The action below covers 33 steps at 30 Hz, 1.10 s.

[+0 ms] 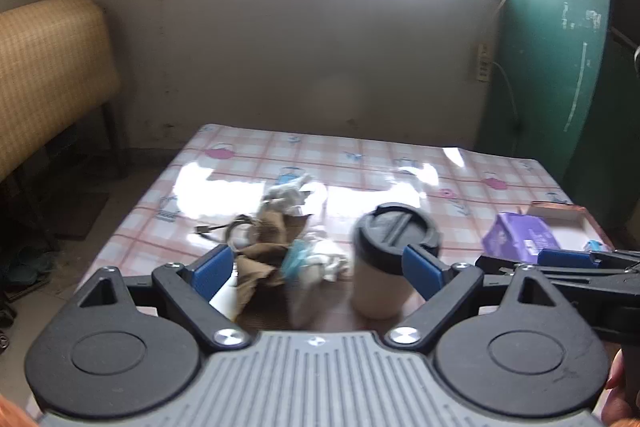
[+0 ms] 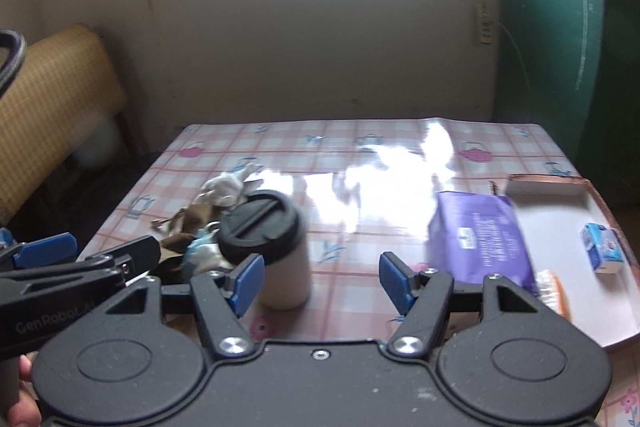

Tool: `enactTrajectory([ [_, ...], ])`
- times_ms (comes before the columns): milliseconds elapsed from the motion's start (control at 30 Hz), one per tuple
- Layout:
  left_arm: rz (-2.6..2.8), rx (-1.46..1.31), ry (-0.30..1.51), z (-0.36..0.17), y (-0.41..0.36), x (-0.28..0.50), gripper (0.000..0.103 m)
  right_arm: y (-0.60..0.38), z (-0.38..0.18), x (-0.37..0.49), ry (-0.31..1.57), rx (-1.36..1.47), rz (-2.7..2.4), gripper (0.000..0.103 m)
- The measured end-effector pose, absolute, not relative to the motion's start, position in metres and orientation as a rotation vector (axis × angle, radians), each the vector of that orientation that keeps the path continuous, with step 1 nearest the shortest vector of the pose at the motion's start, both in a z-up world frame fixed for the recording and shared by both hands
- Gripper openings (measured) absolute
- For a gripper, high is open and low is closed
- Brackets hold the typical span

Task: Organize soft objects
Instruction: 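Move both grippers back to the pile of masks and cloth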

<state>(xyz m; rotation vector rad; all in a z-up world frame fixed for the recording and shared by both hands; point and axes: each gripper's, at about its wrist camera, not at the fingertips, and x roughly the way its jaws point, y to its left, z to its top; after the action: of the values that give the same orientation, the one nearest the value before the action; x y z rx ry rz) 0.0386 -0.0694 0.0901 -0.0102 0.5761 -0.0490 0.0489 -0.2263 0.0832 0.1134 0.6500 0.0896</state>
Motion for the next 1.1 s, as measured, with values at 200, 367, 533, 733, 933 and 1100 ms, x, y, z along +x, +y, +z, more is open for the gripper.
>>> enactTrajectory([
  [200, -0.007, -0.025, 0.581, 0.088, -0.045, 0.037, 0.094, -0.197, 0.081, 0.055, 0.66, 0.096, 0.129, 0.076],
  [367, 0.014, -0.03, 0.586, 0.085, -0.031, 0.038, 0.094, -0.181, 0.078, 0.058, 0.667, 0.08, 0.152, 0.076],
  [533, 0.026, -0.053, 0.595, 0.081, -0.018, 0.037, 0.094, -0.167, 0.074, 0.062, 0.677, 0.066, 0.167, 0.076],
  [733, 0.042, -0.068, 0.607, 0.075, -0.003, 0.038, 0.094, -0.153, 0.069, 0.064, 0.686, 0.052, 0.191, 0.077],
  [933, 0.05, -0.09, 0.619, 0.066, 0.014, 0.036, 0.094, -0.138, 0.061, 0.065, 0.698, 0.029, 0.218, 0.076],
  [1100, 0.068, -0.1, 0.632, 0.057, 0.026, 0.036, 0.094, -0.128, 0.053, 0.067, 0.702, 0.013, 0.255, 0.076],
])
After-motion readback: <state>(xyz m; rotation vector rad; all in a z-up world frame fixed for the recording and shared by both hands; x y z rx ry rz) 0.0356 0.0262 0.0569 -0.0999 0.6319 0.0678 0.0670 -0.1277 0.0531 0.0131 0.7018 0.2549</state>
